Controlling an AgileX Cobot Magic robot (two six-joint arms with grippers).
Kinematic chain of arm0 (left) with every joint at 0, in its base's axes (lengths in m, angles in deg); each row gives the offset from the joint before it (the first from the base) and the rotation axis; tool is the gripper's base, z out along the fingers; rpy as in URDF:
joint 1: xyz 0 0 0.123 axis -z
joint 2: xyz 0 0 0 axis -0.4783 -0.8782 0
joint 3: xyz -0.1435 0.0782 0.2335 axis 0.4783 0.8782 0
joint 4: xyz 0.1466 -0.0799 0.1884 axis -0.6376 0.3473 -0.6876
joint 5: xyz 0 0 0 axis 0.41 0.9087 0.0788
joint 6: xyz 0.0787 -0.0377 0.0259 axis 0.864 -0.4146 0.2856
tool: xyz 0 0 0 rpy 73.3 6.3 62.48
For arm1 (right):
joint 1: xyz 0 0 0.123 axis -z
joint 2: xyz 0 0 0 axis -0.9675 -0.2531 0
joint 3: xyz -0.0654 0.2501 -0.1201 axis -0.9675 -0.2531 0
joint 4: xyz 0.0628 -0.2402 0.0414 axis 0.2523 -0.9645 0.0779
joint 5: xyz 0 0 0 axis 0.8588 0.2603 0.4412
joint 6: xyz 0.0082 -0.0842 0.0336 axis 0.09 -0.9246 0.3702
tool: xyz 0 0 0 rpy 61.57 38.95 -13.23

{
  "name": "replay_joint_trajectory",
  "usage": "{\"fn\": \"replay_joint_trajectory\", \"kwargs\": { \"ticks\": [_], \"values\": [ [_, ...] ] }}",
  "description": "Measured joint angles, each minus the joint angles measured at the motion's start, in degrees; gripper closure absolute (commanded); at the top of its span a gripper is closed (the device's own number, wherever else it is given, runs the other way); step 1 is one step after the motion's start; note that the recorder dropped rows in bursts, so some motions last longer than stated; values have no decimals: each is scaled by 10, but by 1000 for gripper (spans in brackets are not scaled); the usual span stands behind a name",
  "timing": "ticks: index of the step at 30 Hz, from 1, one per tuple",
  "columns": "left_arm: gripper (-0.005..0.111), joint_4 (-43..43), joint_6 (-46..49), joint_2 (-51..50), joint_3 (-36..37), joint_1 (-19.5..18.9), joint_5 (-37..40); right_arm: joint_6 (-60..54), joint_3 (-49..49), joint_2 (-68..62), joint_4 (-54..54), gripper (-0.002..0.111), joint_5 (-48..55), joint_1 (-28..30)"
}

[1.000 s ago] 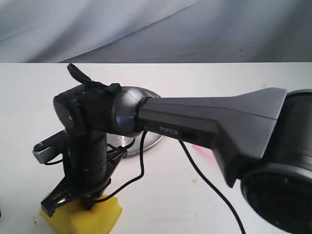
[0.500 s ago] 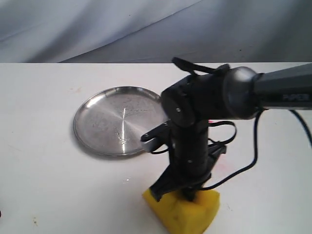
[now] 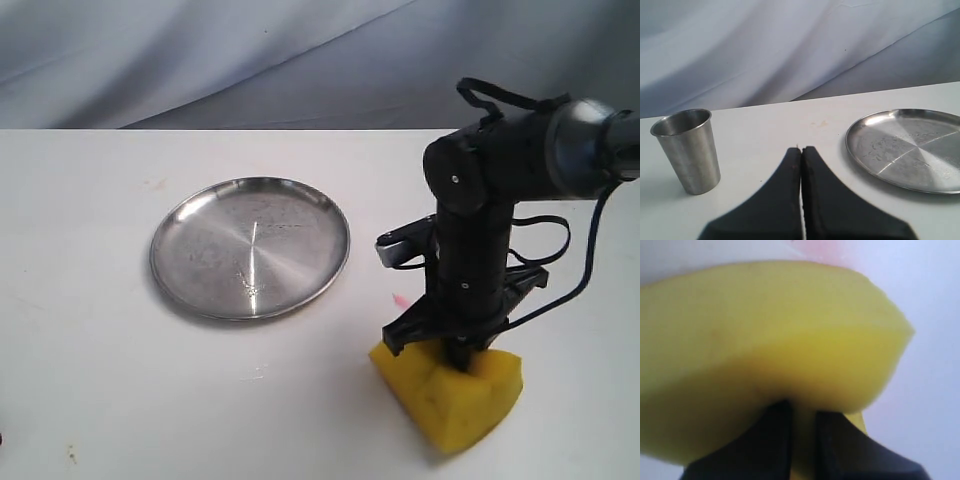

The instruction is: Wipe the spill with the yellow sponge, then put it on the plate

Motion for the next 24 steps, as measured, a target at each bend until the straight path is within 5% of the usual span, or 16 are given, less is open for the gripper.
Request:
{"fn": "replay_joint_trajectory", "kwargs": {
  "ticks": [11, 24],
  "values": [
    [107, 0, 0, 0, 0, 0, 0, -55, 253, -127, 89, 108, 4, -243],
    [107, 0, 0, 0, 0, 0, 0, -27, 188, -103, -39, 108, 71, -83]
  ]
}}
